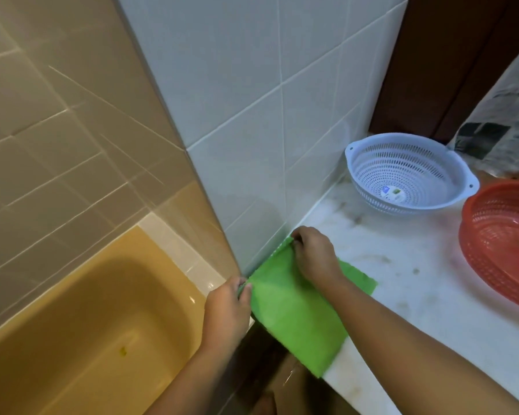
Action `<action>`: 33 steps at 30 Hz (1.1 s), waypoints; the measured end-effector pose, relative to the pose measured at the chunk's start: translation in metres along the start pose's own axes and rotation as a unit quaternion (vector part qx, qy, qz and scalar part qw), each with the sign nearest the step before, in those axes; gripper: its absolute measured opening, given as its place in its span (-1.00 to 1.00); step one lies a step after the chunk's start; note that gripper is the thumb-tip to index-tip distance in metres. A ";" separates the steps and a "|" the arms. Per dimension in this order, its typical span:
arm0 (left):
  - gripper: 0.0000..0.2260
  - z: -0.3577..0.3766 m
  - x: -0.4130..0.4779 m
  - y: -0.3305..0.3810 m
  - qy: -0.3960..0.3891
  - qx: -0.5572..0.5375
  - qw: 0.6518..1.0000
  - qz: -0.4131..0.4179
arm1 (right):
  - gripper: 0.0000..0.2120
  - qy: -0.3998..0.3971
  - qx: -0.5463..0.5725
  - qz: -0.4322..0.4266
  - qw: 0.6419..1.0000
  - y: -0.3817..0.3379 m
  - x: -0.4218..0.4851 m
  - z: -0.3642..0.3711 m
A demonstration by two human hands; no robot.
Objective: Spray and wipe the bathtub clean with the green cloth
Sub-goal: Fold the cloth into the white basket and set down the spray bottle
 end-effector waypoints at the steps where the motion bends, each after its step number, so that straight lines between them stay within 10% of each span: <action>1: -0.89 -0.002 0.002 0.000 0.005 0.007 1.000 0.010 | -0.76 0.006 0.019 0.005 1.000 0.002 0.001 0.000; 8: -0.79 -0.011 -0.005 0.008 -0.012 0.061 0.988 0.141 | -0.67 0.041 0.050 0.007 0.998 0.008 -0.043 -0.028; 15: -0.66 0.026 -0.012 0.084 -0.087 -0.012 0.907 0.413 | -0.55 0.122 -0.156 0.074 0.977 0.029 -0.116 -0.007; 23: -0.42 0.113 0.030 0.108 -0.185 0.200 0.861 0.429 | -0.40 0.094 -0.298 0.113 0.943 0.042 -0.137 0.008; 33: -0.45 0.141 -0.035 0.151 -0.167 0.212 0.835 0.480 | -0.37 0.100 -0.289 0.154 0.940 0.086 -0.189 -0.038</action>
Point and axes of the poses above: each hand's wrist, its own x-axis towards the middle knuckle, its own z-axis out of the palm, y = z × x, the point moved 10 cm from there along x, towards the middle knuckle, and after that the axes turned 8 degrees about x, right-handed, at the moved point
